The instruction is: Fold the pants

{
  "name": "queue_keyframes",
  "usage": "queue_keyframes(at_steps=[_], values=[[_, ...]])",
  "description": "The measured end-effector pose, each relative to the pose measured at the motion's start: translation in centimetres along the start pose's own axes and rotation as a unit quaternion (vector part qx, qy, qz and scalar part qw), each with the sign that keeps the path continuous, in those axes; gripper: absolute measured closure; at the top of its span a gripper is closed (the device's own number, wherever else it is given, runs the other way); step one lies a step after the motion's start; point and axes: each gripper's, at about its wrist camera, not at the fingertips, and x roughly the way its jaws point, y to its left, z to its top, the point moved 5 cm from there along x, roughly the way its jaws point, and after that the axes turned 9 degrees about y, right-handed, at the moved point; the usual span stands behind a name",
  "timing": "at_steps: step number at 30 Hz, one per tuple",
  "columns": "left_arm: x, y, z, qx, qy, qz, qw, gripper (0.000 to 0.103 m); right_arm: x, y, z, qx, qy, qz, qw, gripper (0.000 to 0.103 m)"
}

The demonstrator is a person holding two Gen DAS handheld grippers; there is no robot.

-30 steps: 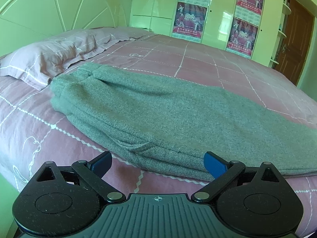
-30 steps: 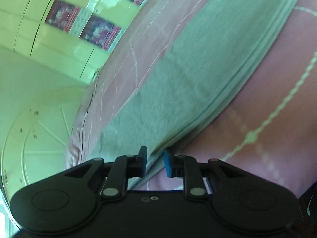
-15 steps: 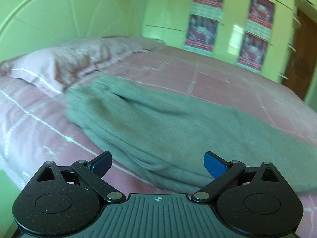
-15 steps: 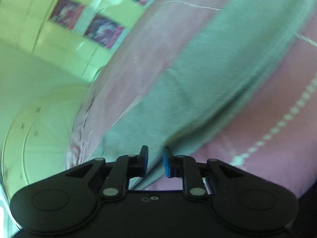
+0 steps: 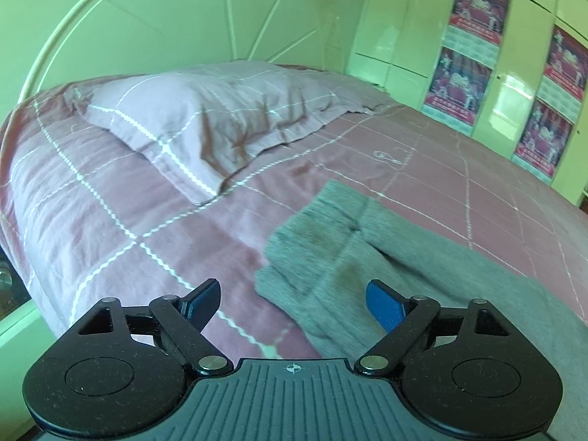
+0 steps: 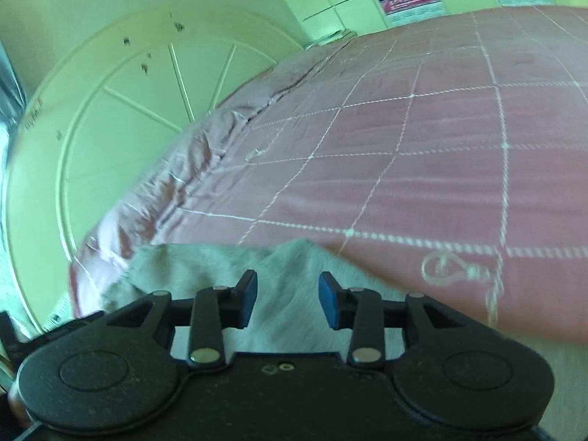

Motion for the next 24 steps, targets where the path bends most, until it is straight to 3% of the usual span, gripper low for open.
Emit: queue_keyframes(at_steps=[5, 9, 12, 16, 22, 23, 24], values=[[1.8, 0.4, 1.5, -0.020, 0.002, -0.010, 0.9998, 0.017, 3.8, -0.7, 1.7, -0.046, 0.034, 0.004, 0.998, 0.074], [3.3, -0.1, 2.0, -0.035, 0.020, -0.031, 0.9987, 0.041, 6.3, -0.9, 2.6, -0.078, 0.071, 0.012, 0.994, 0.074], [3.8, -0.3, 2.0, -0.045, 0.017, -0.028, 0.9985, 0.044, 7.2, -0.9, 2.3, -0.084, 0.093, 0.031, 0.992, 0.078], [4.0, -0.7, 1.8, -0.057, 0.009, -0.019, 0.9981, 0.048, 7.1, -0.1, 2.3, -0.097, 0.090, 0.057, 0.990, 0.086], [3.6, -0.5, 1.7, -0.063, 0.000, -0.020, 0.9978, 0.051, 8.4, 0.4, 2.8, -0.092, 0.110, 0.085, 0.986, 0.086], [3.8, -0.5, 1.7, -0.060, 0.001, -0.020, 0.9980, 0.052, 8.8, 0.5, 2.8, -0.091, 0.112, 0.081, 0.986, 0.090], [4.0, -0.4, 1.7, -0.057, 0.000, -0.023, 0.9981, 0.061, 9.0, 0.7, 2.9, -0.095, 0.112, 0.077, 0.986, 0.103]])
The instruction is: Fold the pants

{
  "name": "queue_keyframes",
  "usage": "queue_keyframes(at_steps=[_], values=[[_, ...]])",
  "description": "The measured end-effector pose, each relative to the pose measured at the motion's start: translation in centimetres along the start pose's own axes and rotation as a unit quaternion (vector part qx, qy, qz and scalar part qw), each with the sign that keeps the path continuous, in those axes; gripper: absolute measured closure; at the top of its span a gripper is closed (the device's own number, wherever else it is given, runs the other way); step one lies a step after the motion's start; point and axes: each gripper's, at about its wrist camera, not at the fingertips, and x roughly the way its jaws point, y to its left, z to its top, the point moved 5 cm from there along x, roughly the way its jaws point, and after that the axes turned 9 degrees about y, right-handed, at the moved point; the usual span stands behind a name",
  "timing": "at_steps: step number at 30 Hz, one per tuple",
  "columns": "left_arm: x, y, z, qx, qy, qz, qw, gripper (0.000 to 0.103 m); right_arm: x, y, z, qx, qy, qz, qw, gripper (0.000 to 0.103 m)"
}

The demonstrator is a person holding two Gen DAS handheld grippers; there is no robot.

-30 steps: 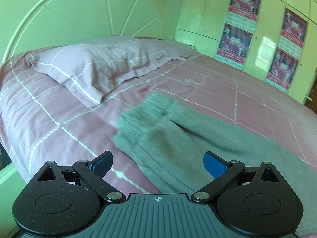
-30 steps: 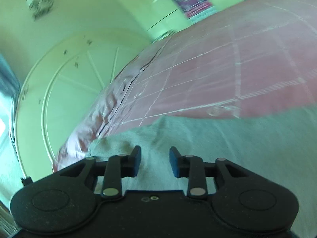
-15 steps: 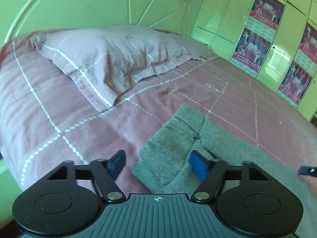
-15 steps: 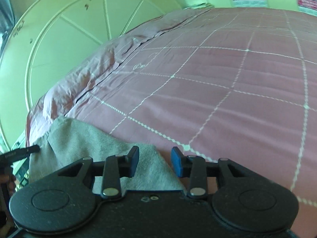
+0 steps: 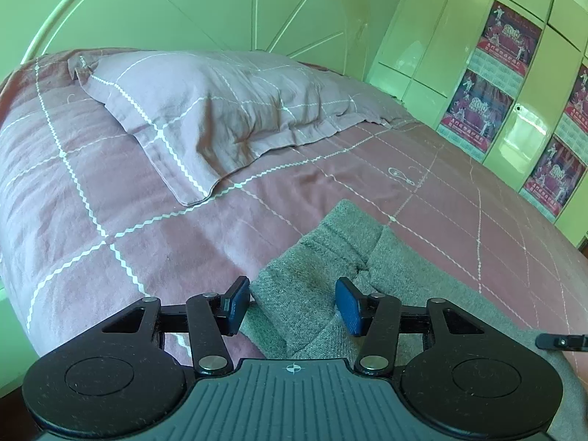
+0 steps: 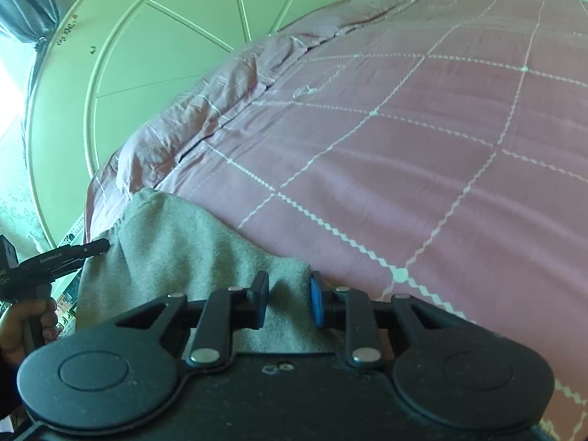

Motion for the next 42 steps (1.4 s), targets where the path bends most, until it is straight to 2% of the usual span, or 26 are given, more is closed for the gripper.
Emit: queue_keyframes(at_steps=[2, 4, 6, 7, 8, 11, 13, 16, 18, 21, 24, 26, 28, 30, 31, 33, 37, 39, 42], values=[[-0.5, 0.5, 0.2, -0.005, -0.010, -0.011, 0.9999, 0.074, -0.5, 0.9, 0.4, -0.019, -0.013, -0.008, 1.000, 0.103], [-1.5, 0.5, 0.6, 0.004, -0.034, -0.014, 0.9993, 0.085, -2.1, 1.6, 1.1, -0.026, -0.049, -0.026, 0.998, 0.103], [-1.0, 0.4, 0.5, 0.020, -0.027, -0.005, 0.9994, 0.085, -1.6, 0.9, 1.3, -0.026, -0.043, -0.051, 0.997, 0.103], [-0.3, 0.7, 0.2, 0.018, -0.014, -0.001, 0.9997, 0.085, 0.0, 0.0, 1.0, -0.024, -0.012, -0.079, 0.996, 0.103], [0.3, 1.1, -0.1, 0.009, -0.003, -0.004, 0.9999, 0.085, 1.3, -0.8, 0.4, -0.009, 0.008, -0.084, 0.996, 0.103], [0.3, 1.2, -0.2, 0.022, -0.005, -0.004, 0.9997, 0.084, 1.4, -1.6, 0.2, 0.023, -0.015, -0.077, 0.997, 0.102], [0.3, 1.1, -0.1, 0.029, -0.004, -0.002, 0.9996, 0.083, 0.8, -1.7, 0.1, 0.035, -0.023, -0.080, 0.996, 0.096], [-0.9, 1.3, 0.5, 0.019, -0.008, -0.004, 0.9998, 0.078, -3.2, -1.9, 0.0, 0.059, -0.071, -0.093, 0.991, 0.094], [-3.1, 0.9, 1.2, 0.038, -0.039, 0.018, 0.9984, 0.078, -6.7, -2.5, -0.7, 0.074, -0.094, -0.090, 0.989, 0.094], [-5.4, -0.7, 1.5, 0.071, -0.062, 0.009, 0.9955, 0.078, -11.5, -3.1, -3.3, 0.081, -0.118, -0.115, 0.983, 0.094], [-5.3, -3.5, 0.4, 0.104, -0.054, -0.019, 0.9929, 0.078, -14.2, -2.8, -7.1, 0.124, -0.138, -0.112, 0.976, 0.093], [-4.3, -5.4, -0.9, 0.117, -0.034, -0.036, 0.9919, 0.078, -13.6, -1.9, -9.2, 0.141, -0.140, -0.106, 0.974, 0.093], [-3.4, -7.3, -2.3, 0.131, -0.022, -0.048, 0.9900, 0.078, -11.7, -1.2, -11.0, 0.159, -0.128, -0.081, 0.976, 0.093], [-1.9, -8.2, -3.7, 0.140, 0.003, -0.038, 0.9894, 0.078, -9.8, -1.1, -12.6, 0.168, -0.103, -0.099, 0.975, 0.094], [-1.3, -7.9, -4.0, 0.136, 0.017, -0.034, 0.9900, 0.078, -9.7, -1.5, -13.2, 0.176, -0.099, -0.114, 0.973, 0.099], [-0.7, -6.9, -4.6, 0.135, 0.026, -0.045, 0.9895, 0.078, -11.8, -3.3, -15.0, 0.215, -0.129, -0.123, 0.960, 0.101], [-1.3, -6.3, -5.0, 0.168, 0.029, -0.058, 0.9836, 0.079, -18.7, -8.7, -19.6, 0.292, -0.191, -0.172, 0.921, 0.103], [-1.5, -6.5, -5.2, 0.182, 0.029, -0.055, 0.9813, 0.079, -22.4, -11.7, -22.6, 0.337, -0.216, -0.211, 0.892, 0.103], [-1.7, -7.2, -5.5, 0.196, 0.027, -0.040, 0.9795, 0.078, -28.0, -14.5, -27.7, 0.399, -0.267, -0.233, 0.846, 0.103]])
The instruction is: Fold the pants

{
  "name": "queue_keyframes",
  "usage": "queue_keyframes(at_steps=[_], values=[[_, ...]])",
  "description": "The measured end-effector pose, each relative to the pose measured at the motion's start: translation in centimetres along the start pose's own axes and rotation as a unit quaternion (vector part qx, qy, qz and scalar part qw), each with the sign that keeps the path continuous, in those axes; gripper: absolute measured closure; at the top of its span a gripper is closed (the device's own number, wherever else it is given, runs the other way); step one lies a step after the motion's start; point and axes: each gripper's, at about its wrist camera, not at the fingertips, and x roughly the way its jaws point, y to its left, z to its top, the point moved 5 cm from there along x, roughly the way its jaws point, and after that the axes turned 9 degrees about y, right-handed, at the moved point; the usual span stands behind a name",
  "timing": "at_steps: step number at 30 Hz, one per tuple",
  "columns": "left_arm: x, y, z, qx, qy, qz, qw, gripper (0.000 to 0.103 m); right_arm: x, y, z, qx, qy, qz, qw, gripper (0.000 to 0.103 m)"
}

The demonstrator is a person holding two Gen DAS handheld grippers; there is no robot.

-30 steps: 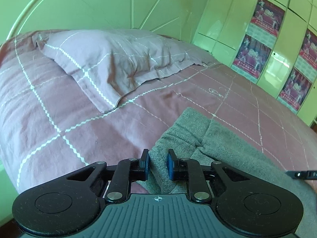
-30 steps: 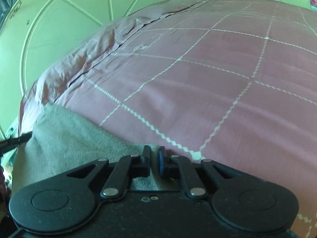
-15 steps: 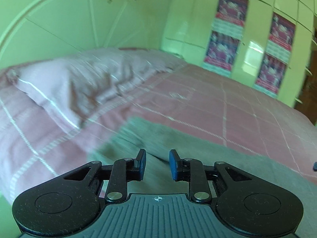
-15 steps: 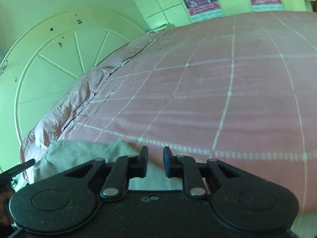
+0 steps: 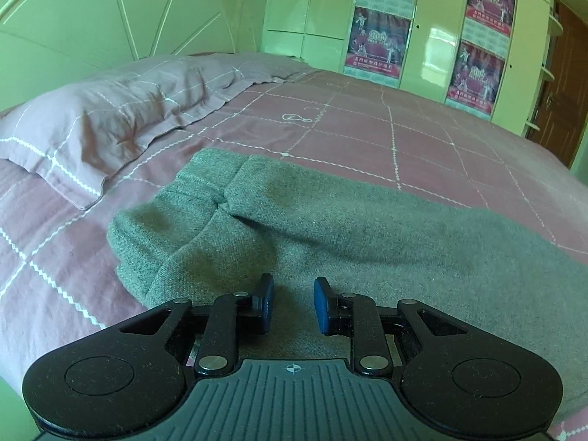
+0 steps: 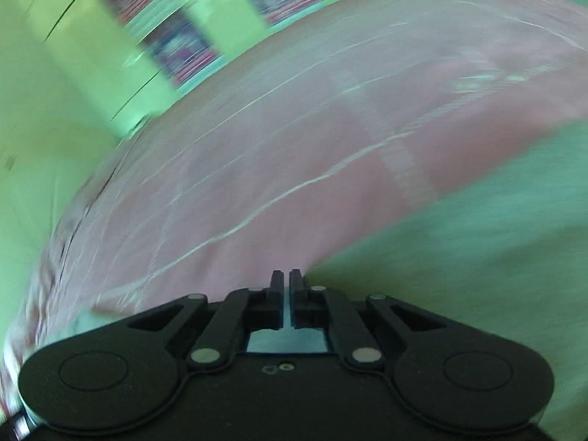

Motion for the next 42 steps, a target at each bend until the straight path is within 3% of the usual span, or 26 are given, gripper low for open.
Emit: queue_keyframes(at_steps=[1, 2, 3, 4, 5, 6, 7, 11, 13, 16, 18, 21, 25, 27, 29, 31, 34, 37, 39, 42], values=[[-0.1, -0.4, 0.1, 0.007, 0.001, 0.010, 0.9999, 0.078, -1.8, -1.4, 0.4, 0.016, -0.022, -0.008, 1.000, 0.099], [-0.3, -0.8, 0.2, 0.011, 0.002, 0.018, 0.9998, 0.078, -3.7, -2.4, 0.5, 0.032, -0.046, -0.005, 0.998, 0.087], [-0.6, -1.3, 0.4, 0.017, 0.000, 0.024, 0.9996, 0.076, -5.7, -3.2, 0.4, 0.046, -0.072, 0.004, 0.996, 0.061], [-1.1, -2.0, 0.4, 0.022, -0.002, 0.022, 0.9995, 0.067, -7.5, -4.0, 0.1, 0.057, -0.094, 0.011, 0.994, 0.038], [-1.5, -2.9, 0.4, 0.027, -0.008, 0.016, 0.9995, 0.059, -9.1, -4.7, -0.5, 0.067, -0.115, 0.017, 0.991, 0.030], [-1.9, -3.7, 0.2, 0.032, -0.017, 0.012, 0.9993, 0.040, -10.7, -5.6, -1.2, 0.079, -0.133, 0.025, 0.988, 0.027], [-2.4, -4.9, 0.0, 0.039, -0.028, 0.012, 0.9988, 0.025, -11.7, -6.5, -1.8, 0.095, -0.143, 0.031, 0.985, 0.028], [-4.0, -10.1, -0.8, 0.071, -0.038, -0.025, 0.9965, 0.023, -14.1, -11.2, -5.0, 0.172, -0.173, 0.046, 0.969, 0.027], [-4.6, -12.9, -1.4, 0.081, -0.036, -0.048, 0.9949, 0.021, -13.6, -13.1, -6.0, 0.198, -0.164, 0.064, 0.964, 0.037], [-5.4, -16.3, -2.4, 0.095, -0.027, -0.075, 0.9922, 0.019, -11.3, -13.7, -6.4, 0.219, -0.126, 0.064, 0.965, 0.054], [-5.8, -17.8, -3.0, 0.108, -0.025, -0.082, 0.9904, 0.019, -10.3, -13.4, -6.4, 0.222, -0.119, 0.075, 0.965, 0.054], [-6.5, -20.4, -4.3, 0.108, -0.006, -0.110, 0.9880, 0.019, -8.7, -12.6, -6.7, 0.217, -0.096, 0.072, 0.969, 0.066], [-7.3, -26.7, -7.0, 0.148, 0.014, -0.161, 0.9757, 0.019, -8.5, -11.3, -7.1, 0.196, -0.104, 0.071, 0.972, 0.064], [-6.4, -30.6, -9.1, 0.167, 0.053, -0.160, 0.9715, 0.018, -9.1, -11.1, -7.2, 0.190, -0.110, 0.071, 0.973, 0.063], [-6.8, -33.7, -10.3, 0.173, 0.038, -0.147, 0.9731, 0.011, -9.9, -11.4, -7.5, 0.186, -0.118, 0.066, 0.973, 0.068], [-7.7, -36.4, -11.1, 0.167, 0.038, -0.160, 0.9721, 0.010, -10.7, -12.0, -7.8, 0.188, -0.126, 0.059, 0.972, 0.076], [-8.8, -39.8, -12.0, 0.164, 0.049, -0.176, 0.9695, 0.009, -11.0, -12.8, -8.1, 0.199, -0.130, 0.068, 0.969, 0.077], [-8.7, -42.2, -12.6, 0.170, 0.061, -0.166, 0.9695, 0.000, -11.0, -13.0, -8.2, 0.203, -0.137, 0.073, 0.967, 0.077], [-8.7, -42.8, -13.2, 0.178, 0.056, -0.145, 0.9715, 0.000, -11.0, -13.2, -8.3, 0.209, -0.142, 0.075, 0.965, 0.078], [-9.4, -42.1, -13.3, 0.164, 0.044, -0.142, 0.9751, 0.000, -11.4, -13.6, -8.2, 0.214, -0.161, 0.071, 0.961, 0.079]])
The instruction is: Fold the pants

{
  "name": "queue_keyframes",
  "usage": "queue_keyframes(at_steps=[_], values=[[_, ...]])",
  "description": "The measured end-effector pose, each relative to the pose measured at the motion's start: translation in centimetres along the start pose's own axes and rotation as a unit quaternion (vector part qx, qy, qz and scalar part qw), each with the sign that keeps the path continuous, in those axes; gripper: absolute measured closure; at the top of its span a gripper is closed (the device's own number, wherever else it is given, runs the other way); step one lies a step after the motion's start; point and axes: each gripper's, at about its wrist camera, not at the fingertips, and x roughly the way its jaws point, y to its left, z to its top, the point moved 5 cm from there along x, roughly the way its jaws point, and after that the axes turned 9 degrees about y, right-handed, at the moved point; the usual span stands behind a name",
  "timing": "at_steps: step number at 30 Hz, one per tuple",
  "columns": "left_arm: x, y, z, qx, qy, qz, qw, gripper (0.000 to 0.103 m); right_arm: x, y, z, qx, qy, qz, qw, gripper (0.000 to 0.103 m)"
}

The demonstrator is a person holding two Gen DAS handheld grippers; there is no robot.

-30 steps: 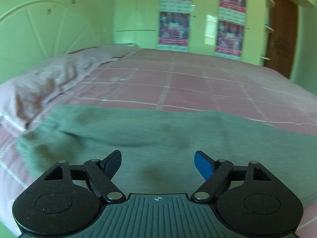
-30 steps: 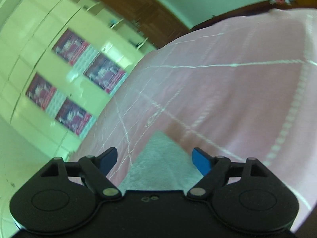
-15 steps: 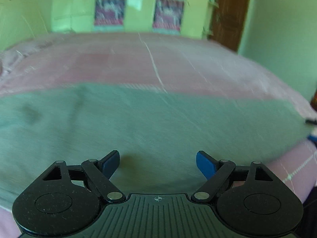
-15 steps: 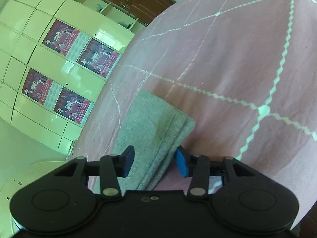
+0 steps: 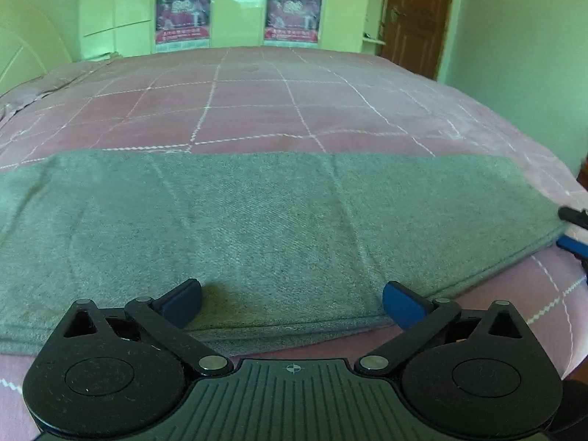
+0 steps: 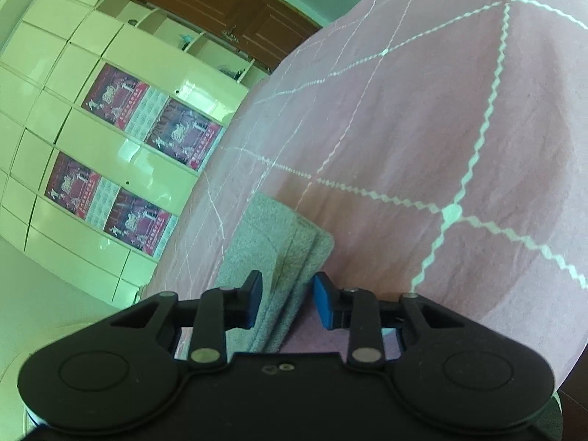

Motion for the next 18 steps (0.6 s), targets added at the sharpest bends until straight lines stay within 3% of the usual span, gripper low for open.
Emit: queue_keyframes(at_steps=[3, 14, 16, 18], values=[[-0.4, 0.7, -0.5, -0.003, -0.010, 0.020, 0.9998, 0.000, 0.5, -0.5, 0.1, 0.007, 0.006, 0.003, 1.000, 0.079], [0.7, 0.6, -0.2, 0.012, 0.007, 0.030, 0.9994, 0.000, 1.5, -0.8, 0.8, 0.007, 0.002, -0.009, 1.000, 0.081], [1.3, 0.7, 0.2, 0.012, 0.008, 0.032, 0.9994, 0.000, 1.8, -0.6, 0.7, -0.011, 0.009, -0.023, 1.000, 0.091], [1.5, 0.6, 0.3, 0.012, 0.008, 0.034, 0.9993, 0.000, 1.8, -0.8, 0.7, -0.008, 0.009, -0.019, 1.000, 0.092]])
